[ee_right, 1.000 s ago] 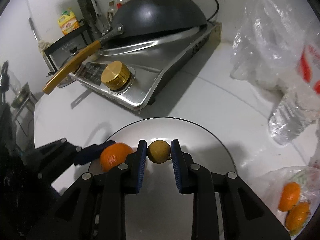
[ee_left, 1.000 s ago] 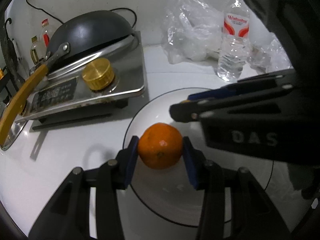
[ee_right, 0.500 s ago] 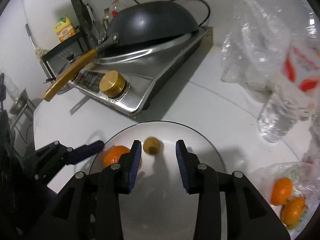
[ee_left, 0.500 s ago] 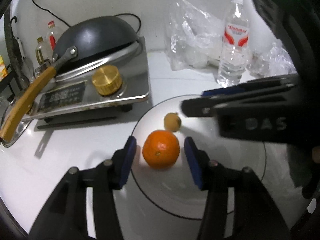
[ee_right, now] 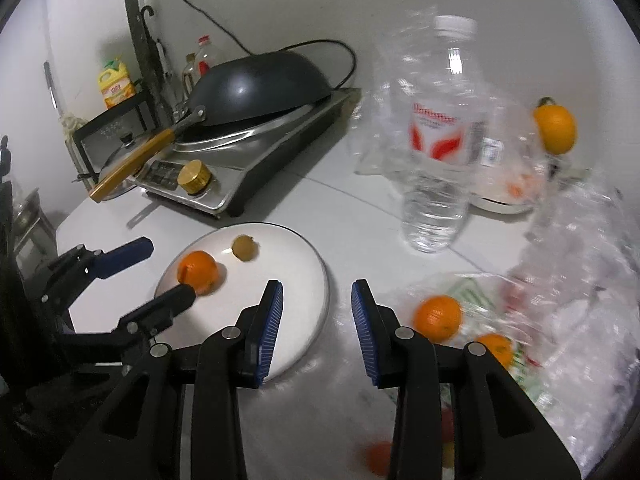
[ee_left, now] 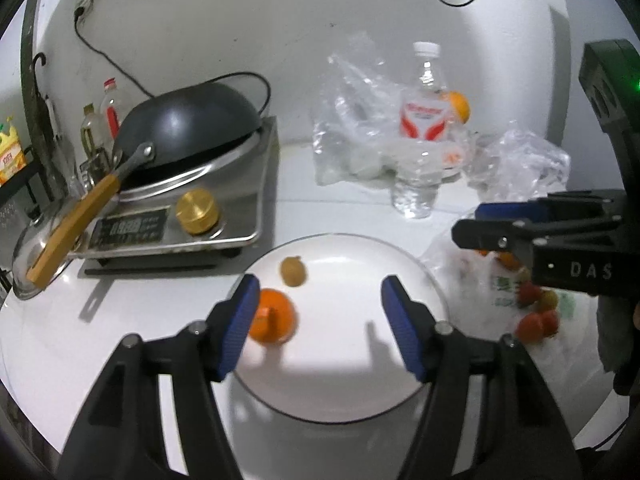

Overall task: Organize fruits
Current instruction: 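Move both open tools back to the fruits on the bag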

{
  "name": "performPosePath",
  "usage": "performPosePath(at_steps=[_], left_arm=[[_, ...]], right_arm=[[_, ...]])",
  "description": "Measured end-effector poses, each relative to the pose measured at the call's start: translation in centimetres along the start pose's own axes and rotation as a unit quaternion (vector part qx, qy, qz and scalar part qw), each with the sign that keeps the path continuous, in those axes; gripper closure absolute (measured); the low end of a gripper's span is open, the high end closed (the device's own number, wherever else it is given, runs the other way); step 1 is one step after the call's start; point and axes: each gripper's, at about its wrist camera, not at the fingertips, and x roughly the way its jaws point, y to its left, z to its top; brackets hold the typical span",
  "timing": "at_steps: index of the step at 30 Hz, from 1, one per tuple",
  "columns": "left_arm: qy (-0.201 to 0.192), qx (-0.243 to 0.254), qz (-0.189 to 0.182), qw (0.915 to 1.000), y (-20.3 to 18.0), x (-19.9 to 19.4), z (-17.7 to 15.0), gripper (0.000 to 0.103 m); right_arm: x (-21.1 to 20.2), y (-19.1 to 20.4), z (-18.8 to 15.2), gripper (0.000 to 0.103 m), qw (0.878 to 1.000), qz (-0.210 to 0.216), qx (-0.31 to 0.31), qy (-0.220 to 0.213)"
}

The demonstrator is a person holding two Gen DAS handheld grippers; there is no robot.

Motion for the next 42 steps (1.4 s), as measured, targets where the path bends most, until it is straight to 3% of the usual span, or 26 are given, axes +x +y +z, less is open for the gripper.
performPosePath(at_steps=[18, 42], left_arm=[[0.003, 0.04, -0.034, 0.9986, -7.7, -1.0, 1.1, 0.038], [0.034, 0.085, -0.07, 0.9934, -14.5, -0.3, 0.0, 0.038]], right_arm=[[-5.5, -6.8, -4.1, 0.065, 0.999, -0.038, 0.028, -0.025], [-7.4, -10.1, -9.1, 0.066, 0.999, -0.03, 0.042, -0.01]])
